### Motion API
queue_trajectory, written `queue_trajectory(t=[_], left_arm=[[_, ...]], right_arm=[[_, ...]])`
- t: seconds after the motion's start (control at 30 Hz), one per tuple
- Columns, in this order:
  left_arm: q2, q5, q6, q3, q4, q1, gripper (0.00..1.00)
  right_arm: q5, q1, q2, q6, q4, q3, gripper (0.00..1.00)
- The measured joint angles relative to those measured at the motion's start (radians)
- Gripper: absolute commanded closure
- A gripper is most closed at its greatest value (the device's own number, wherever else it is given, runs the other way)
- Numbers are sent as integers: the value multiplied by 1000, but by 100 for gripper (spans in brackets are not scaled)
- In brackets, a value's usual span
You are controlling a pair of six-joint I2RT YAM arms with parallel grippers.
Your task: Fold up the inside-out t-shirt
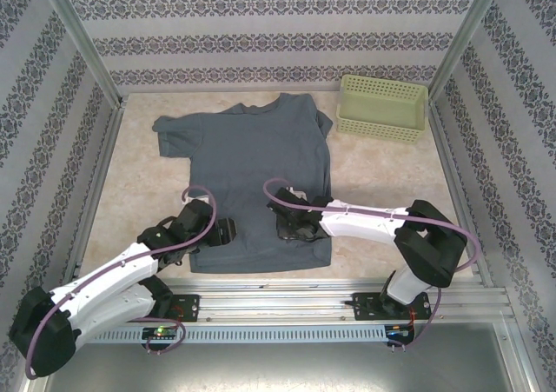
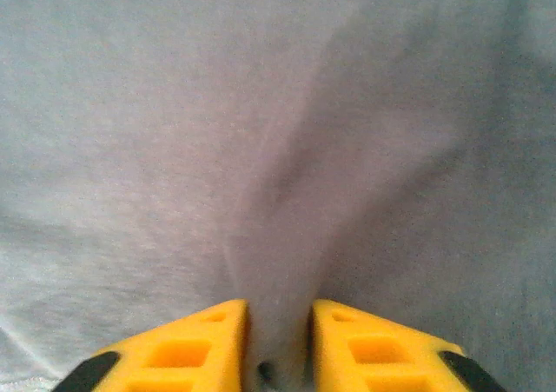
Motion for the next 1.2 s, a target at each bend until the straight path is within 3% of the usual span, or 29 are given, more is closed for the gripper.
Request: queue_trajectory(t=[0.07,0.3,0.5,0.67,0.8,0.87,1.2], left_arm=[[0,-9,9,0,10,-37,25],[41,-99,121,10,113,-281,22],[215,-134,248,72,237,-387,19],[361,-168,302,158,292,-402,18],[414,-219,313,173,308,-401,34],[430,-231,309,173,311,-399,51],[397,-229,267,172,328,-314,100]], right_arm=[[12,0,-4,-6,-9,16,99],[3,-8,-133,-18,-10,23,100],[-24,-18,-201,-16,7,40,100],[-34,-21,-207,-12,16,51,100],[-42,-35,-218,-4,20,51,100],[-43,-47,-232,5,26,49,100],[-49,-73,-276,14,51,9,100]])
